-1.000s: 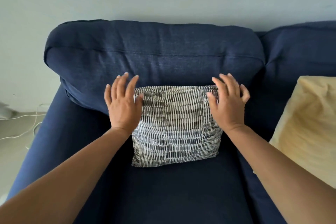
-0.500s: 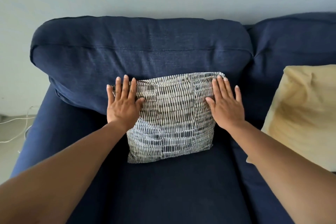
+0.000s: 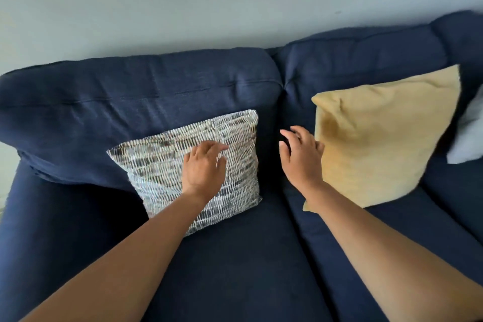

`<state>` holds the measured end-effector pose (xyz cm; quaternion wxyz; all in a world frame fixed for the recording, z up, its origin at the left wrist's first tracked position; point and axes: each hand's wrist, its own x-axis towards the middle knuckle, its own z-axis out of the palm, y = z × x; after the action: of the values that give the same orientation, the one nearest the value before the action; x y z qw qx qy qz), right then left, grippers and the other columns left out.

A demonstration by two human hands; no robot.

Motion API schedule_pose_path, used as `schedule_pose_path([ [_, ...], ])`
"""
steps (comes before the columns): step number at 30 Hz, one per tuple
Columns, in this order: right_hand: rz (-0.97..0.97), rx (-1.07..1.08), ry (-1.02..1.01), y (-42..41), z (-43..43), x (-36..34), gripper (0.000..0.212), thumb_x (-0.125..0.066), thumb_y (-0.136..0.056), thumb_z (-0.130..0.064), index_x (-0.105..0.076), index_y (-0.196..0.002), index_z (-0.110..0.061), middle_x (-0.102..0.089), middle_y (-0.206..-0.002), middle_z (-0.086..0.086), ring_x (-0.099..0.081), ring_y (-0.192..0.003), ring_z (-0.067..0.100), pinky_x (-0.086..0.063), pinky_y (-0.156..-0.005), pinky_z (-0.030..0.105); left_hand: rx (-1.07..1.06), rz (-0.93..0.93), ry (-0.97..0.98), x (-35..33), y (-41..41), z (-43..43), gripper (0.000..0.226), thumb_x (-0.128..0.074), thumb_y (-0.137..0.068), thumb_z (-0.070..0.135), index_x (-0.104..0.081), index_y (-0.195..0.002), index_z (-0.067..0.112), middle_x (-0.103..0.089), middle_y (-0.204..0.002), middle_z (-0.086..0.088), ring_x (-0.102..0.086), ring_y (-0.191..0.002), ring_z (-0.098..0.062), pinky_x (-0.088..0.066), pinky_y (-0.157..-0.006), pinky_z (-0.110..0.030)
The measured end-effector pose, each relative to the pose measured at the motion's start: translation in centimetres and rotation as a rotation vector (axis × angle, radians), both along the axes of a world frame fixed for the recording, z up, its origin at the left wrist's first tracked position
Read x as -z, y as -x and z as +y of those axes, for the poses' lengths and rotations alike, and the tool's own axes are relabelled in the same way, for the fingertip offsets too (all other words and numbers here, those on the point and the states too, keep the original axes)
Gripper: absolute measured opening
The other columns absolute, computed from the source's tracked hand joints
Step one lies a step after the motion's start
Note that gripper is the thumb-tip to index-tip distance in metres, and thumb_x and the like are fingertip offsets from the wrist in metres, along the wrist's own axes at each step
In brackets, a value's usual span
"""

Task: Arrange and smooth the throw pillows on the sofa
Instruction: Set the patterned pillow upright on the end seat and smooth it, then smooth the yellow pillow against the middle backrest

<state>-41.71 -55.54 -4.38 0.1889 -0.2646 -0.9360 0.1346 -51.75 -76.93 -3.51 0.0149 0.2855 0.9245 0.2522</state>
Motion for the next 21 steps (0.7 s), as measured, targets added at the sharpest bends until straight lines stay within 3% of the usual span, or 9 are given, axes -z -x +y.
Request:
schedule_pose_path([
  [6, 0.148, 0.155, 0.023, -4.8, 8.9, -1.7, 0.026, -0.052, -0.096, -0.020, -0.067, -0.117, -0.019, -0.057, -0.128, 0.007, -0.052, -0.121, 0.024, -0.031, -0.095, 0.043, 0.041, -0.071, -0.058, -0.8, -3.6, 9.0, 0.030, -0.054, -0.099, 0.028, -0.065, -0.126, 0.027, -0.062, -0.127, 0.003, -0.057, -0.119, -0.022, -0.038, -0.106, -0.041],
  [12, 0.308, 0.242, 0.101, -10.5, 20.7, -1.0, 0.031, -0.046, -0.096, -0.022, -0.065, -0.120, -0.018, -0.057, -0.126, 0.006, -0.048, -0.121, 0.023, -0.025, -0.091, 0.036, -0.063, -0.276, -0.183, 0.6, -8.8, 19.8, 0.048, -0.050, -0.098, 0.053, -0.056, -0.139, 0.029, -0.056, -0.139, 0.002, -0.056, -0.122, -0.021, -0.045, -0.104, -0.045],
  [17, 0.278, 0.350, 0.271, -14.9, 31.5, 0.0, 0.039, -0.045, -0.101, -0.028, -0.052, -0.136, -0.013, -0.051, -0.138, 0.009, -0.049, -0.126, 0.028, -0.033, -0.099, 0.049, -0.308, -0.631, -0.497, 1.2, -11.7, 29.0, 0.097, -0.052, -0.075, 0.085, -0.032, -0.154, 0.033, -0.036, -0.159, 0.005, -0.034, -0.145, -0.016, -0.033, -0.115, -0.039],
  [19, 0.216, 0.381, 0.348, -15.7, 36.1, 0.2, 0.048, -0.048, -0.100, -0.035, -0.044, -0.143, -0.014, -0.045, -0.146, 0.009, -0.048, -0.128, 0.029, -0.033, -0.104, 0.053, -0.396, -0.728, -0.663, 1.3, -11.5, 32.2, 0.106, -0.061, -0.068, 0.085, -0.030, -0.155, 0.032, -0.040, -0.157, 0.004, -0.040, -0.143, -0.018, -0.035, -0.117, -0.043],
  [21, 0.182, 0.383, 0.479, -15.8, 39.8, 0.1, 0.062, -0.051, -0.097, -0.044, -0.035, -0.150, -0.017, -0.037, -0.153, 0.006, -0.044, -0.134, 0.027, -0.031, -0.111, 0.055, -0.465, -0.798, -0.803, 1.5, -11.2, 34.2, 0.099, -0.069, -0.070, 0.077, -0.035, -0.151, 0.033, -0.053, -0.147, 0.007, -0.052, -0.133, -0.016, -0.042, -0.111, -0.043],
])
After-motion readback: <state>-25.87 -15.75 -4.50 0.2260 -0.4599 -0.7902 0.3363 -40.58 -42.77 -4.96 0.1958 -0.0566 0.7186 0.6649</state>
